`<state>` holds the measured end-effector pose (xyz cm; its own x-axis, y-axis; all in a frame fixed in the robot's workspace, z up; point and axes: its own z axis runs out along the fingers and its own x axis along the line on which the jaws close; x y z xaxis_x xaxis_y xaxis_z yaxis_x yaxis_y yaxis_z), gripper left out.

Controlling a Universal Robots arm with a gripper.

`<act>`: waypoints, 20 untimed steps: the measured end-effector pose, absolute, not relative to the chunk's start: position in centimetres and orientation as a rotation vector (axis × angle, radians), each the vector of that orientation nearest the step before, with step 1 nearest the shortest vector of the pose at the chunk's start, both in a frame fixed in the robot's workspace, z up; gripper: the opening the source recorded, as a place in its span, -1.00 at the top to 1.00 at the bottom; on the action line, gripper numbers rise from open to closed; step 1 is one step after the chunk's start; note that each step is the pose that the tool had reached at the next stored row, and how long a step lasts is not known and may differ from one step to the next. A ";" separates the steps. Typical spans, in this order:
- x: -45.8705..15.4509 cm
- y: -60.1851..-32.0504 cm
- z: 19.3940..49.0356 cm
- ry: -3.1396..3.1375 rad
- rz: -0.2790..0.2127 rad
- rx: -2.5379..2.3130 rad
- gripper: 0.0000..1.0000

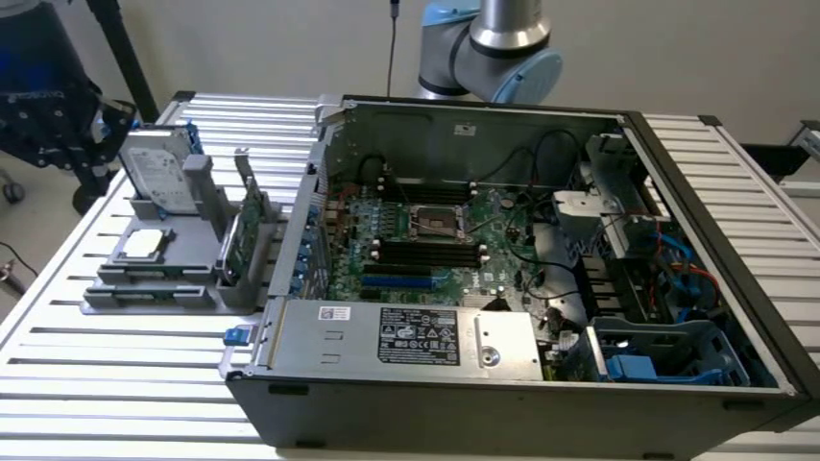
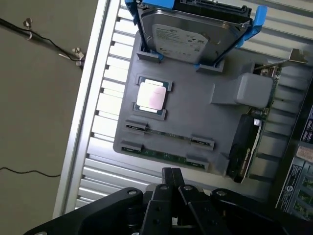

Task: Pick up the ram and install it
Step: 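Pick up the ram and move it above insertion slot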

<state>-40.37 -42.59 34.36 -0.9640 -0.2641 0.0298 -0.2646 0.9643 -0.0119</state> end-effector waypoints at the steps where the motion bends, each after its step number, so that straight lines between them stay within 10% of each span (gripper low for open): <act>1: -40.4 -42.6 34.3 -3.082 0.025 0.444 0.79; 20: -40.4 -42.6 33.6 -2.963 0.032 0.967 0.79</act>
